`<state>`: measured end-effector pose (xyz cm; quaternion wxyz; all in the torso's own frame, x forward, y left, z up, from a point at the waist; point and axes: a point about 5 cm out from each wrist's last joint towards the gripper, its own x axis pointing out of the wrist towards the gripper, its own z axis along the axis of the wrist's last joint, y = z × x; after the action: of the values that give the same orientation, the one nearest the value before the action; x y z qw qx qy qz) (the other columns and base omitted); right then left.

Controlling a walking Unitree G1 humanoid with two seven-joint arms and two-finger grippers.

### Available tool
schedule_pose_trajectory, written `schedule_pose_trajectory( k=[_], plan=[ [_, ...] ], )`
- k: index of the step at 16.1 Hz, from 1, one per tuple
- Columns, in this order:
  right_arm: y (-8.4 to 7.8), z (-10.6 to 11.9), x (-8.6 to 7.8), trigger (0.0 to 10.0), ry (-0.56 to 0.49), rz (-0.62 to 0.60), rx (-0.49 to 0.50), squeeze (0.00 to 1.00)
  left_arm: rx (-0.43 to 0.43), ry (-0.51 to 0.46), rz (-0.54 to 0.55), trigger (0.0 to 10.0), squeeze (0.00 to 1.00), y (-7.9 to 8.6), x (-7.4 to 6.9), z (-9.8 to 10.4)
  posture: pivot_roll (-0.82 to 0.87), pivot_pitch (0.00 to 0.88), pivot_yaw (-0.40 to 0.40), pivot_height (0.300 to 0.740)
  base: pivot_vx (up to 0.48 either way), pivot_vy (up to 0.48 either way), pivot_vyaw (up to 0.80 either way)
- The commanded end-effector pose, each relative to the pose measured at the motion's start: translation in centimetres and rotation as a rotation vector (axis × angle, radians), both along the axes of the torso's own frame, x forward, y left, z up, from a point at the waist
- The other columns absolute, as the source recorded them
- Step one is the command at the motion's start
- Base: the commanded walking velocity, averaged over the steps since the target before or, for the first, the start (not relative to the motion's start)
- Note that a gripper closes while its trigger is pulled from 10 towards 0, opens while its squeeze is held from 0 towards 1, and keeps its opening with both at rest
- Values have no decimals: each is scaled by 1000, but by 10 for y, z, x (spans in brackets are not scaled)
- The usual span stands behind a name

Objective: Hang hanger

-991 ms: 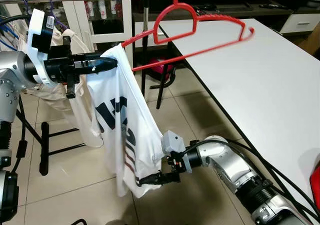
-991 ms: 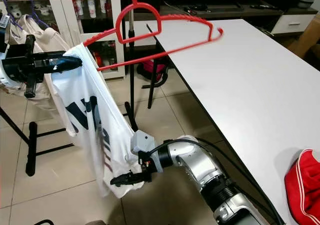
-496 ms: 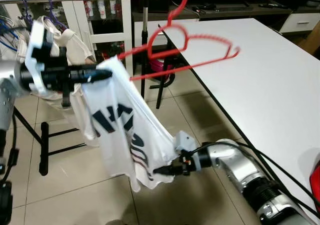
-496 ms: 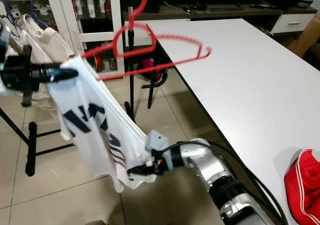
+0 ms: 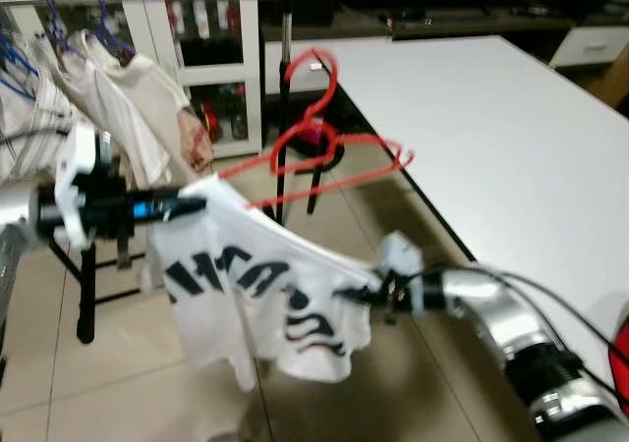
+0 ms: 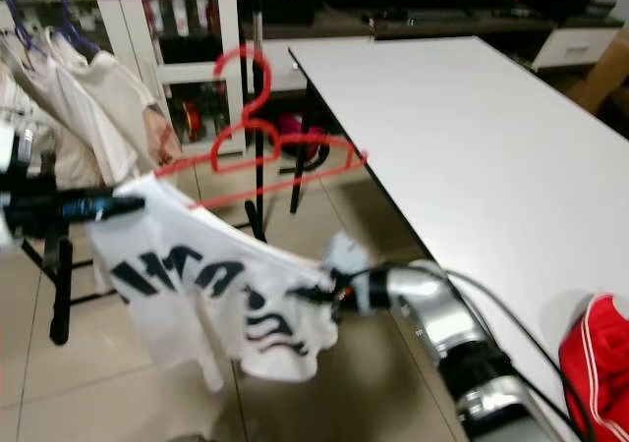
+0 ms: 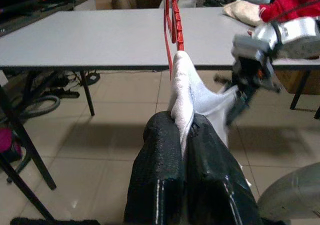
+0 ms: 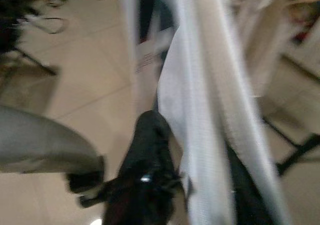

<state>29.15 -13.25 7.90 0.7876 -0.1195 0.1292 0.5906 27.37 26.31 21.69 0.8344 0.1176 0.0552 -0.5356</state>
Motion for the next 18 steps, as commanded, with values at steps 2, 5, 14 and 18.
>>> schedule_pose_trajectory(
  k=[2,5,14,18],
  plan=[
    [-20,8,8,0,-59,-80,-31,0,-4,-46,20,0,0,4,-8,10,40,0,-93,740,0,0,0],
    [-47,12,24,0,-144,-222,-169,0,9,-13,48,0,0,11,-28,2,31,0,-96,740,0,0,0],
    [-73,44,55,0,-374,-431,-250,0,275,59,218,0,0,24,-66,-27,52,0,-141,740,0,0,0],
    [-73,49,62,0,-478,-472,-310,0,320,34,210,0,0,7,-72,-39,43,0,-145,740,0,0,0]
  ],
)
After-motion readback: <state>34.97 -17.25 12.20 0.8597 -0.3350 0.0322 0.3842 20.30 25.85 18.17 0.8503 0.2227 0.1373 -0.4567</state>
